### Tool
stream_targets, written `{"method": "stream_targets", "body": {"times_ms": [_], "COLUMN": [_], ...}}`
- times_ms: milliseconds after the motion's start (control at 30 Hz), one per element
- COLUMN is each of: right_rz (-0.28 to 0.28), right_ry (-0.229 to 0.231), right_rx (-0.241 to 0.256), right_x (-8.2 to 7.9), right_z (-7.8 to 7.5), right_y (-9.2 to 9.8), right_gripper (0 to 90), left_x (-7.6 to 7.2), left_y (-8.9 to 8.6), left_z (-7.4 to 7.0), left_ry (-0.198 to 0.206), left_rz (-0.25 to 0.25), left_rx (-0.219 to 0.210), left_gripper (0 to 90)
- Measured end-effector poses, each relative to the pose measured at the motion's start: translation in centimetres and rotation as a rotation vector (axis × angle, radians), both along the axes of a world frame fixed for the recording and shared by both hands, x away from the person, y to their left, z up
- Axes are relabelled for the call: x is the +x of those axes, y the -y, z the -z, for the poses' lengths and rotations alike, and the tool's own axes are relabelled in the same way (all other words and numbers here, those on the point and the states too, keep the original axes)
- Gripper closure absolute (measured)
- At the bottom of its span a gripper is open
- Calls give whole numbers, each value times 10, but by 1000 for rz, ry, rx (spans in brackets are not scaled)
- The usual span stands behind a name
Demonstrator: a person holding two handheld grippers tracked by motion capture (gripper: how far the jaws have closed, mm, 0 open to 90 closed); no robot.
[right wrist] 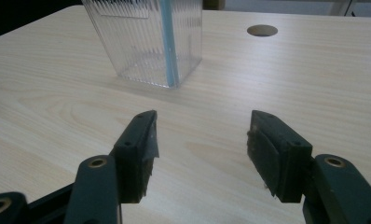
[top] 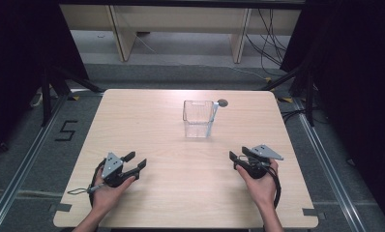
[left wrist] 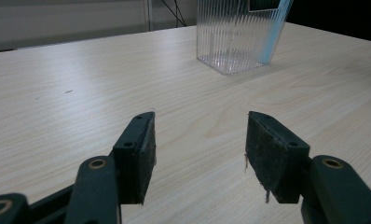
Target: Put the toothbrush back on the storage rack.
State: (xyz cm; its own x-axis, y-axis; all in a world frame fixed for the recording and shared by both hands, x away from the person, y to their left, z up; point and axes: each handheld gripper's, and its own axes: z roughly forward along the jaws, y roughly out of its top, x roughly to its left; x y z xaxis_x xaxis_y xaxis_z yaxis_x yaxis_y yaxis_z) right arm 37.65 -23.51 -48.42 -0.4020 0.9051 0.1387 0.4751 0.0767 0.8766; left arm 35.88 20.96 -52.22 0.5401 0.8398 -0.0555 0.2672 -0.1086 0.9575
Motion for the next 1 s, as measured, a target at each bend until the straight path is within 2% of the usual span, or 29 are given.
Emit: {"method": "stream_targets", "body": {"times_ms": [33,67,100,133,167,200,233,267,333,367,400,433,467,533,567,600,633,700,767,800,867,933,967,1000], "right_rz": [-15,5,-3,7,-8,-9,-7,-21,-3,6,-13,13,-11,6,19,28,17,16,7,17,16,19,11,15], "right_ry": [10,-1,13,-11,19,13,26,13,2,-11,13,-4,22,34,19,10,44,18,35,39,44,28,29,40], "right_rx": [-24,0,-23,-18,-41,-20,-37,-19,-17,10,-12,-4,-15,-12,-8,19,29,11,25,2,10,3,23,10], "right_x": [0,-3,-3,-5,-5,-7,-8,-9,-13,-16,-15,-17,-16,-19,-22,-23,-21,-23,-21,-21,-21,-23,-22,-22], "right_z": [0,1,2,2,3,5,6,7,8,9,10,11,13,13,13,13,16,17,19,20,20,17,18,17], "right_y": [3,2,4,4,7,6,7,7,7,6,9,8,11,13,13,12,13,13,12,13,13,15,14,15], "right_gripper": [429,429,429,429,429,429,429,429,429,429,429,429,429,429,429,429,429,429,430,430,430,430,431,430], "left_x": [0,1,1,1,1,1,1,1,1,1,1,1,1,1,1,1,0,1,1,1,1,1,1,1], "left_y": [0,0,0,0,0,0,0,0,0,0,-1,-1,-1,-1,-1,-1,-1,0,-1,-1,-1,0,0,0], "left_z": [0,0,0,0,1,1,1,1,1,1,1,1,1,1,1,0,0,0,1,1,1,0,0,0], "left_ry": [-3,6,5,4,4,4,4,3,4,4,4,3,3,2,2,1,-2,3,2,2,-1,-7,-8,-11], "left_rz": [-2,2,1,-2,-3,-3,-4,-4,-4,-4,-4,-5,-6,-7,-7,-9,-11,-7,-8,-9,-11,-16,-15,-14], "left_rx": [4,-6,-8,-11,-14,-15,-14,-14,-14,-15,-15,-16,-17,-17,-15,-10,-4,-11,-16,-17,-14,-6,-4,-1], "left_gripper": [421,421,421,421,420,420,420,420,420,420,420,420,420,420,420,420,420,420,419,419,418,419,419,419]}}
